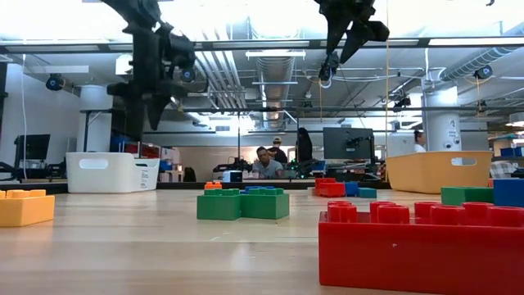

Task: Sort blocks by size
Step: Put the big orange game piece into the yellow bin

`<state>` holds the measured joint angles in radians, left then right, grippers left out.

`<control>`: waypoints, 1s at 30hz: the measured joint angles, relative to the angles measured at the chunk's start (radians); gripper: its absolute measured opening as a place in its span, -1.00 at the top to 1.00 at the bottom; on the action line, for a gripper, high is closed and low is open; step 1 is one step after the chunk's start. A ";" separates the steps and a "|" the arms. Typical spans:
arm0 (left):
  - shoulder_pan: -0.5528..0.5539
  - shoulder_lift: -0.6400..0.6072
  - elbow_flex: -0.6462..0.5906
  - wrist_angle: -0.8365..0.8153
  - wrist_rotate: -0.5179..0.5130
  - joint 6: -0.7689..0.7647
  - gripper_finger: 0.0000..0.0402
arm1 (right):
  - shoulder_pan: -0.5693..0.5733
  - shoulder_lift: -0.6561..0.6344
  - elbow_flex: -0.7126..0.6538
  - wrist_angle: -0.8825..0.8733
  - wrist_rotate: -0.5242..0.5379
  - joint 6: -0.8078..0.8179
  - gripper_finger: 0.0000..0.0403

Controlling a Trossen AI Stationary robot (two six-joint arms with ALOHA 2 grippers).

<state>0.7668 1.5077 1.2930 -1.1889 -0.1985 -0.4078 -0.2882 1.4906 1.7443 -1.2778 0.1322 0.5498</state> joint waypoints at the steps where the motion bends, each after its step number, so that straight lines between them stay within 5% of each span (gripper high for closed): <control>1: -0.029 -0.008 0.000 -0.006 0.014 -0.020 0.12 | 0.001 0.000 0.000 -0.014 0.000 0.000 0.05; 7: -0.218 -0.041 0.000 -0.017 0.159 -0.152 0.12 | 0.026 0.000 0.000 -0.077 0.000 0.000 0.05; 13: -0.364 -0.021 0.000 0.096 0.127 -0.324 0.12 | 0.083 -0.008 0.000 -0.086 0.000 0.017 0.05; 18: -0.374 0.046 0.000 0.291 0.101 -0.424 0.12 | 0.131 -0.018 0.000 -0.095 0.003 0.065 0.05; 30: -0.360 0.262 0.000 0.378 0.079 -0.500 0.00 | 0.175 -0.061 0.000 -0.122 0.079 0.157 0.05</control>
<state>0.4065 1.7693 1.2934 -0.8109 -0.1190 -0.9081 -0.1134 1.4297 1.7443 -1.4002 0.2112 0.7067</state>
